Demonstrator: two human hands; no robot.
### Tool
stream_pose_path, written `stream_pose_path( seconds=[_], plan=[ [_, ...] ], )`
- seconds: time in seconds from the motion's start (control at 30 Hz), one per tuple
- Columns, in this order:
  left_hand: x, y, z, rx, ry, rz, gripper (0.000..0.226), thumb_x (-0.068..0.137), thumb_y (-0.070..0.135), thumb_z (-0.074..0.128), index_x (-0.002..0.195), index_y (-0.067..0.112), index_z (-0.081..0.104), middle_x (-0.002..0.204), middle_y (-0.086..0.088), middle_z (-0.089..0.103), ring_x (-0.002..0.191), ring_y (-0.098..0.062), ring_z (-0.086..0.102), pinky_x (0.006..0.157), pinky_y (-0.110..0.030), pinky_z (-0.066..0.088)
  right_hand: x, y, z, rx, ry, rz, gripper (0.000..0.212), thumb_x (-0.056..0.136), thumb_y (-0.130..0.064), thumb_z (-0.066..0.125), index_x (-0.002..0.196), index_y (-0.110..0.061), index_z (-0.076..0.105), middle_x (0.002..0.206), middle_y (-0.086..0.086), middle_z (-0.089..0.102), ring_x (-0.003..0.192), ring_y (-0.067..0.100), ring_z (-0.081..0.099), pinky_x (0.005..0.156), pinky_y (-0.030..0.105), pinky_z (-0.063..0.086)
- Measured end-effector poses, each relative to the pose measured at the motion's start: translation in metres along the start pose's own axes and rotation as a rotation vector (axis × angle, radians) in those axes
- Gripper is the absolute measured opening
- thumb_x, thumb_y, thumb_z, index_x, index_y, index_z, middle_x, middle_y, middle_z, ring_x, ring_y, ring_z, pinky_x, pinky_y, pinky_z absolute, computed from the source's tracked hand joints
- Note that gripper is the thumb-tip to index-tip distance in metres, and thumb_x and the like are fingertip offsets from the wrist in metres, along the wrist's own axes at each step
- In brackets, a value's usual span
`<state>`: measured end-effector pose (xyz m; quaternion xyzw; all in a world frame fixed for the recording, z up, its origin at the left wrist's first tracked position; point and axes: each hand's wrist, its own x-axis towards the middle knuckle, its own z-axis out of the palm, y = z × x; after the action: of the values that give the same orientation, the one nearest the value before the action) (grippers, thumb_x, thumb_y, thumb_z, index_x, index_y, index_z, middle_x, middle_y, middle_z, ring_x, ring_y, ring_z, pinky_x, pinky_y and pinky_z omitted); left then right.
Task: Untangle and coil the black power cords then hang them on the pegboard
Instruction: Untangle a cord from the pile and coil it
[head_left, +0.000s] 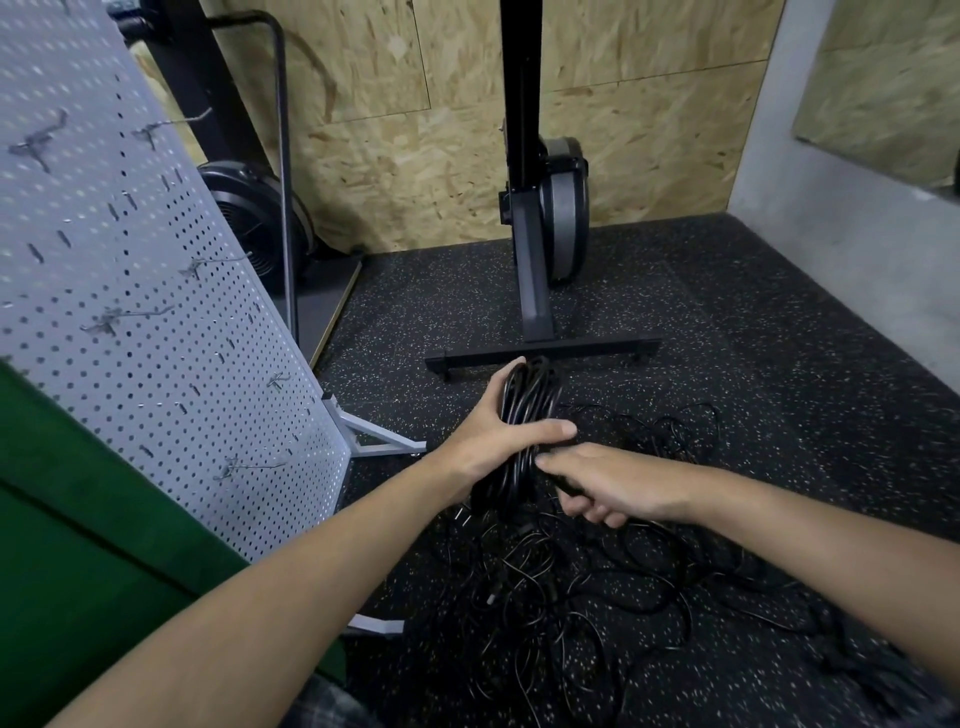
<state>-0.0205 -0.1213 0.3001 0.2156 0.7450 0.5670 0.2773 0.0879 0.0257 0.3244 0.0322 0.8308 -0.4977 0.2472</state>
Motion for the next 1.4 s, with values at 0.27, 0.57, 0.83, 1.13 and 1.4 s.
stream_pose_path(
  seconds=[0.27,0.57,0.83,1.13,1.4],
  plan=[
    [0.002,0.000,-0.004,-0.011,0.089,-0.026,0.065,0.078,0.017,0.075,0.136,0.029,0.048,0.085,0.007,0.062,0.079,-0.013,0.061,0.080,-0.030,0.048,0.005,0.004,0.010,-0.428,0.088,-0.121,0.006,0.105,-0.019,0.048,0.102,-0.017,0.053,0.097,0.001,0.074,0.076,0.020,0.067,0.071,0.038,0.055],
    [0.001,0.001,-0.024,-0.038,0.089,-0.061,0.049,0.091,0.002,0.063,0.127,0.033,0.051,0.087,-0.012,0.058,0.076,-0.021,0.059,0.070,-0.033,0.054,0.008,0.053,-0.022,-0.227,-0.403,0.346,0.017,0.109,-0.023,0.053,0.113,-0.018,0.068,0.109,0.004,0.079,0.117,0.013,0.069,0.098,0.030,0.050],
    [0.001,-0.001,-0.024,-0.025,0.036,-0.042,0.054,0.085,-0.005,0.062,0.123,0.031,0.052,0.092,-0.004,0.065,0.085,-0.021,0.059,0.084,-0.036,0.053,-0.016,0.070,-0.086,0.119,-0.215,0.269,0.024,0.097,-0.016,0.070,0.120,-0.008,0.073,0.125,0.010,0.075,0.123,0.018,0.067,0.115,0.038,0.044],
    [0.002,0.006,-0.028,-0.170,0.113,-0.030,0.055,0.063,0.009,0.064,0.116,0.025,0.056,0.092,-0.007,0.065,0.087,-0.026,0.059,0.086,-0.047,0.051,-0.014,0.086,-0.082,-0.160,-0.289,0.338,0.026,0.097,-0.042,0.068,0.107,-0.022,0.079,0.118,-0.002,0.077,0.113,0.001,0.066,0.101,0.030,0.047],
    [-0.006,0.000,-0.040,-0.115,-0.097,-0.125,0.056,0.064,0.010,0.069,0.118,0.018,0.056,0.098,-0.009,0.071,0.079,-0.022,0.067,0.074,-0.039,0.053,-0.010,0.050,-0.072,-0.096,-0.070,-0.031,0.022,0.098,-0.041,0.066,0.111,-0.033,0.082,0.071,-0.008,0.055,0.072,0.009,0.050,0.083,0.022,0.049]
  ],
)
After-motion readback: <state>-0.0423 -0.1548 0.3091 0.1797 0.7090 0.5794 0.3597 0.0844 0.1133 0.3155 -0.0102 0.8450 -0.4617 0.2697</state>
